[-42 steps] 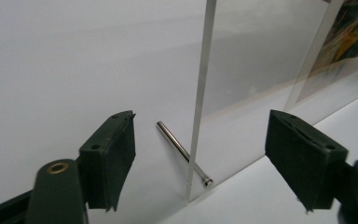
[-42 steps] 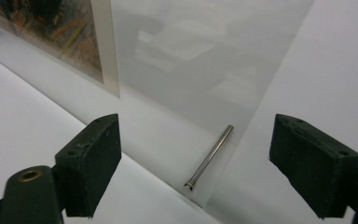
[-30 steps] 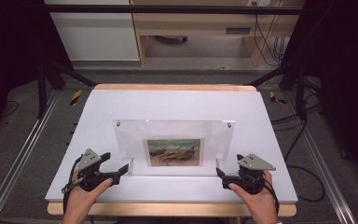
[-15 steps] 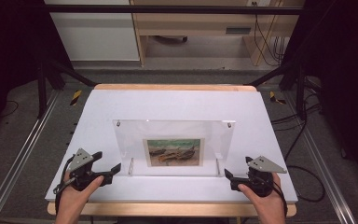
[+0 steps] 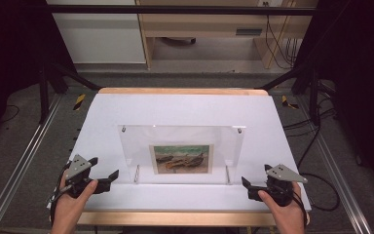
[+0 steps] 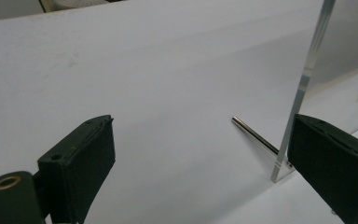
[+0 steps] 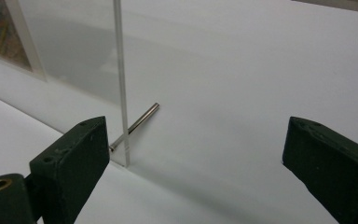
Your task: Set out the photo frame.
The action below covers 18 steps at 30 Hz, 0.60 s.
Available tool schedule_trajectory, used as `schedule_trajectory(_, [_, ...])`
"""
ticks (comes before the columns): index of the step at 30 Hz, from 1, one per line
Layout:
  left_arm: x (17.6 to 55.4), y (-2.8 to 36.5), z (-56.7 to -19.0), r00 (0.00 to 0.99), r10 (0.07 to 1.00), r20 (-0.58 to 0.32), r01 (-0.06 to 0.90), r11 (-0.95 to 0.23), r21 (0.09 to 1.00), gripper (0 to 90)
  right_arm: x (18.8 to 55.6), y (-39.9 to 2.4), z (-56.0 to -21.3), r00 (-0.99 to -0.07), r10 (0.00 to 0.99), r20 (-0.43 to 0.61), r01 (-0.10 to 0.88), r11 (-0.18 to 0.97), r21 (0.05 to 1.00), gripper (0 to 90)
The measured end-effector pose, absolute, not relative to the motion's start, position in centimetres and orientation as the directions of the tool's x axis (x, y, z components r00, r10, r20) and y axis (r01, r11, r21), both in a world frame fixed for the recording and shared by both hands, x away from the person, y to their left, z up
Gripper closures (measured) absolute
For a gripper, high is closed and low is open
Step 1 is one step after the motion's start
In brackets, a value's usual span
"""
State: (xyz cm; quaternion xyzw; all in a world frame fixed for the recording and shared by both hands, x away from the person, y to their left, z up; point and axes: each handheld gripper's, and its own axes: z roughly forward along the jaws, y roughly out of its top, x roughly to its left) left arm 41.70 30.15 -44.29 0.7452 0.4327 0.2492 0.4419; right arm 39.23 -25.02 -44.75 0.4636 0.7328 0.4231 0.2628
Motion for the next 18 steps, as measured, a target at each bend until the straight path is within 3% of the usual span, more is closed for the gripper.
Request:
schedule_trajectory(6, [42.0, 30.9, -44.7, 0.476, 0.879, 0.029, 0.442, -0.268, 0.856, 6.3, 39.5, -25.6, -45.0, -0.408, 0.913, -0.017, 0.469, 0.225, 0.854, 8.3])
schedule_trajectory(13, [42.6, 31.4, -45.6, 0.438, 0.894, 0.088, 0.495, -0.322, 0.807, 6.3, 40.0, -26.6, -45.9, -0.307, 0.950, -0.057, 0.548, 0.225, 0.806, 12.7])
schedule_trajectory(18, [42.8, 31.3, -45.9, 0.441, 0.891, 0.109, 0.506, -0.347, 0.790, 6.3, 40.0, -27.1, -46.2, -0.267, 0.960, -0.088, 0.537, 0.224, 0.813, 12.6])
